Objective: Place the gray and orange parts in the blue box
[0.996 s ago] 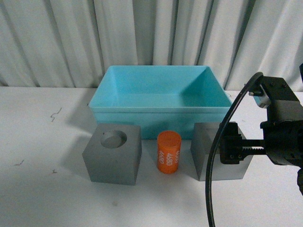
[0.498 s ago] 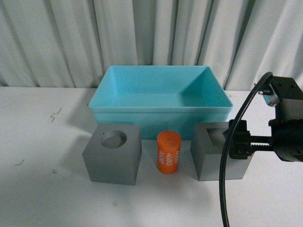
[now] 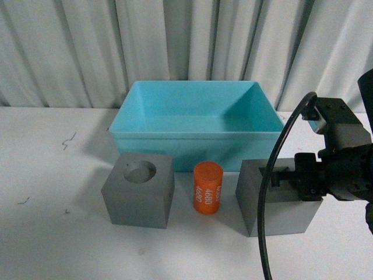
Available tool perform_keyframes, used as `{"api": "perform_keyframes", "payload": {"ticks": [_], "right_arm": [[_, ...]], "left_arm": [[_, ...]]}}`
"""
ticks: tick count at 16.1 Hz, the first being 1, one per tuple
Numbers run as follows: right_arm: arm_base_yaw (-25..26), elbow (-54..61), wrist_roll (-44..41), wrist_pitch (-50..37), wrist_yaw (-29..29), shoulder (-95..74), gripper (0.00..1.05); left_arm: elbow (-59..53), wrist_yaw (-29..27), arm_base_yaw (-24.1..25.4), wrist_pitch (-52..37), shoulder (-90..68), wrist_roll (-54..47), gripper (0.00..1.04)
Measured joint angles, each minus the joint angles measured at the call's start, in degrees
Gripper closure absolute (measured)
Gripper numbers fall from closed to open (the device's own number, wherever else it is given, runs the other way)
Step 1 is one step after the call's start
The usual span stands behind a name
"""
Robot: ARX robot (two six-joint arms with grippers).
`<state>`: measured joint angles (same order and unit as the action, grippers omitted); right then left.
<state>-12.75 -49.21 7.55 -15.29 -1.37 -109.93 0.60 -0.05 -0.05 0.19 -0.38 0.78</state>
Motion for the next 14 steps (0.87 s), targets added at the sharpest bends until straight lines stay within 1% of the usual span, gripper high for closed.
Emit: {"api": "perform_keyframes", "payload": {"ticks": [3, 6, 8, 10, 14], "right_arm": [[-0.02, 1.31, -0.07, 0.83, -0.11, 1.60, 0.86], [-0.09, 2.69, -0.11, 1.25, -0.31, 3.21, 0.86], [-0.37, 5.27, -1.29, 4.33, -0.50, 11.23, 0.86], [0.59, 4.15, -3.21, 6.99, -0.85, 19.93, 0.86], [2.43, 1.22, -4.96, 8.33, -1.05, 24.30, 0.86]], "left_arm": [[0.00, 0.02, 0.00, 0.00, 0.00, 0.00, 0.07], [0.00, 0.02, 0.00, 0.00, 0.00, 0.00, 0.07], [0.00, 0.02, 0.00, 0.00, 0.00, 0.00, 0.07], [0.00, 0.02, 0.00, 0.00, 0.00, 0.00, 0.07], [0.00, 0.02, 0.00, 0.00, 0.00, 0.00, 0.07]]}}
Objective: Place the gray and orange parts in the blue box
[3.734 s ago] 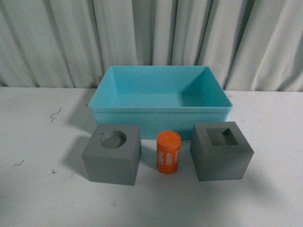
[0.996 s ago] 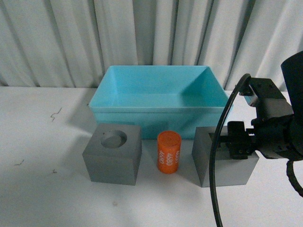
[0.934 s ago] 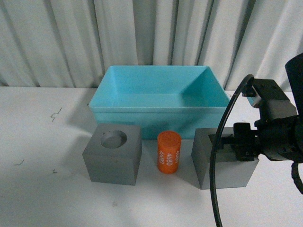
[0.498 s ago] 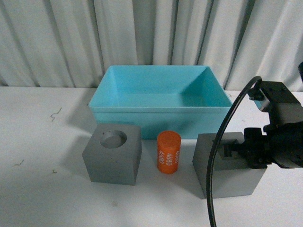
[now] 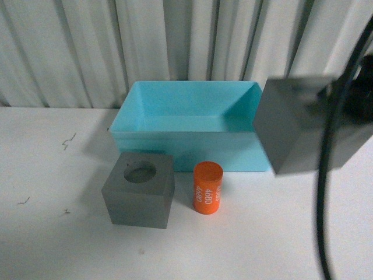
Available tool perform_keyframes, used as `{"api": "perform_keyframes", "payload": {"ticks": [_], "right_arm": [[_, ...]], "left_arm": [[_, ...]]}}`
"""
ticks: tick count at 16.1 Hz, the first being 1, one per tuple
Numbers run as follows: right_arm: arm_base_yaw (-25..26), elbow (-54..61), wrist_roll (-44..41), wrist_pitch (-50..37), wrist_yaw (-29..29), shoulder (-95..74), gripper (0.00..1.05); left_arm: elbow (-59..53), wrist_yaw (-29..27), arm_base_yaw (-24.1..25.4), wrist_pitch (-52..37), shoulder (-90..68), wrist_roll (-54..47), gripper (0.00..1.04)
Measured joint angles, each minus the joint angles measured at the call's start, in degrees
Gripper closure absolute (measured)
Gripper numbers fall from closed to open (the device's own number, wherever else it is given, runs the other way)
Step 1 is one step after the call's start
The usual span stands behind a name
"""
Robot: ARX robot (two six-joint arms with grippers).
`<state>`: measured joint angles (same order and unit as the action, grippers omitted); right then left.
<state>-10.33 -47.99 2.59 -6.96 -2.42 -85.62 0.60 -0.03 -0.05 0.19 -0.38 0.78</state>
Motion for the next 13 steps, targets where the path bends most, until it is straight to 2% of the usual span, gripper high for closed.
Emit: {"api": "perform_keyframes", "payload": {"ticks": [3, 6, 10, 13], "right_arm": [[6.40, -13.25, -2.64, 0.92, -0.37, -3.15, 0.86], [8.87, -29.11, -0.61, 3.23, -2.10, -15.43, 0.86], [3.89, -45.62, 2.14, 5.64, -3.21, -29.40, 0.86], [-0.26, -47.89, 5.38, 3.41, -2.82, -35.76, 0.86]], "left_arm": [[0.00, 0.00, 0.00, 0.00, 0.00, 0.00, 0.07], [0.00, 0.00, 0.00, 0.00, 0.00, 0.00, 0.07], [0.00, 0.00, 0.00, 0.00, 0.00, 0.00, 0.07], [0.00, 0.00, 0.00, 0.00, 0.00, 0.00, 0.07]]}}
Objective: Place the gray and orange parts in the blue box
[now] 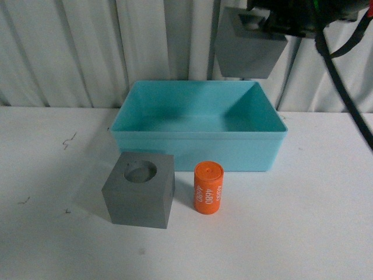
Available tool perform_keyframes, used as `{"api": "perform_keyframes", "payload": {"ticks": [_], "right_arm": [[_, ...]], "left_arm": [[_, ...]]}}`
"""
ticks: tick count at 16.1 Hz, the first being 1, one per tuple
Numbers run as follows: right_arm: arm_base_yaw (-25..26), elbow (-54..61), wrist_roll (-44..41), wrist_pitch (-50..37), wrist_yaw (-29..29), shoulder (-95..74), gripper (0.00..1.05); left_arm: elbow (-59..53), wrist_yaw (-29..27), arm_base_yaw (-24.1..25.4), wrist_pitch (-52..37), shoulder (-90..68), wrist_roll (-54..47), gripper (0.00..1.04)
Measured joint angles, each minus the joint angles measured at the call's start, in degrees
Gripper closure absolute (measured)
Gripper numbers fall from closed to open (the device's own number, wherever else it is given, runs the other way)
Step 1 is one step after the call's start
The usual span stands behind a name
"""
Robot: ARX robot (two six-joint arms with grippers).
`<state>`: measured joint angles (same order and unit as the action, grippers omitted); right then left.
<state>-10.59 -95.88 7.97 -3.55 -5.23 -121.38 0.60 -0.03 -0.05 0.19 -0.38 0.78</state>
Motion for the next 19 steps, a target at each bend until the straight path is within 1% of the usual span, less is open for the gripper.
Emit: {"api": "perform_keyframes", "payload": {"ticks": [2, 5, 10, 17, 18, 19], "right_arm": [[-0.72, 1.92, 2.84, -4.26, 0.90, -1.92, 0.86], [-0.57, 4.37, 5.55, -7.28, 2.03, -2.84, 0.86], [-0.24, 4.70, 7.91, -8.04, 1.99, -7.19, 0.86], [0.90, 3.23, 9.01, -7.61, 2.32, -10.95, 0.86], [0.90, 3.06, 8.98, -7.89, 2.56, -11.06, 0.84], [0.90, 3.04, 9.11, -8.87, 2.73, -11.06, 0.72]], "left_arm": [[0.00, 0.00, 0.00, 0.00, 0.00, 0.00, 0.07], [0.00, 0.00, 0.00, 0.00, 0.00, 0.00, 0.07], [0.00, 0.00, 0.00, 0.00, 0.00, 0.00, 0.07], [0.00, 0.00, 0.00, 0.00, 0.00, 0.00, 0.07], [0.00, 0.00, 0.00, 0.00, 0.00, 0.00, 0.07], [0.00, 0.00, 0.00, 0.00, 0.00, 0.00, 0.07]]}}
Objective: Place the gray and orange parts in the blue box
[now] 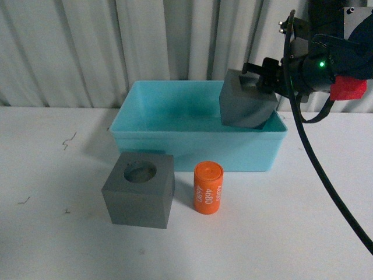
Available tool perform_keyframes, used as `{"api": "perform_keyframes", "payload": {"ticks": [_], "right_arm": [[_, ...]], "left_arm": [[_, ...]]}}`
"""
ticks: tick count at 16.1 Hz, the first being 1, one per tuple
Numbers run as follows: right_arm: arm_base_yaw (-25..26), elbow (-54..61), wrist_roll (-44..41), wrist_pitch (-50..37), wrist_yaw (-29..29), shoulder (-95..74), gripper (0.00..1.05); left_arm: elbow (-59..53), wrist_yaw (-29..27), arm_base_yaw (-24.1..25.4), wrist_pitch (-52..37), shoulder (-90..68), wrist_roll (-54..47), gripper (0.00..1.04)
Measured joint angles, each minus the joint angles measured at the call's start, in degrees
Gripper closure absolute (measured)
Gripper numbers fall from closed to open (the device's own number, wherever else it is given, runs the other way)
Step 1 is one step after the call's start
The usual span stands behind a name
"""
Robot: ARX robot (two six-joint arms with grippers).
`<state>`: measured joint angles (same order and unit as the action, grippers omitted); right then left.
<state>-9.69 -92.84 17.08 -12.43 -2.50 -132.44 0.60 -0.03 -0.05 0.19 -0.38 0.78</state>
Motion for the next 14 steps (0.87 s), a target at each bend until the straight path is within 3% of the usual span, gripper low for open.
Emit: {"api": "perform_keyframes", "payload": {"ticks": [3, 5, 6, 9, 11, 13, 14], "right_arm": [[0.00, 2.14, 0.02, -2.89, 0.66, 1.75, 0.36], [-0.07, 10.10, -1.25, -6.23, 1.07, 7.91, 0.10], [-0.11, 16.06, -3.37, -7.89, 1.86, 13.64, 0.05], [-1.73, 38.66, -9.73, -8.76, 8.55, 39.63, 0.06], [-5.16, 57.16, -7.45, -1.46, 18.75, 59.71, 0.06], [-5.09, 65.26, -4.57, -0.28, 22.69, 66.69, 0.06], [-4.44, 67.28, -5.99, -11.93, 20.22, 65.61, 0.12]], "left_arm": [[0.00, 0.00, 0.00, 0.00, 0.00, 0.00, 0.07], [0.00, 0.00, 0.00, 0.00, 0.00, 0.00, 0.07], [0.00, 0.00, 0.00, 0.00, 0.00, 0.00, 0.07], [0.00, 0.00, 0.00, 0.00, 0.00, 0.00, 0.07], [0.00, 0.00, 0.00, 0.00, 0.00, 0.00, 0.07], [0.00, 0.02, 0.00, 0.00, 0.00, 0.00, 0.07], [0.00, -0.02, 0.00, 0.00, 0.00, 0.00, 0.07]]}}
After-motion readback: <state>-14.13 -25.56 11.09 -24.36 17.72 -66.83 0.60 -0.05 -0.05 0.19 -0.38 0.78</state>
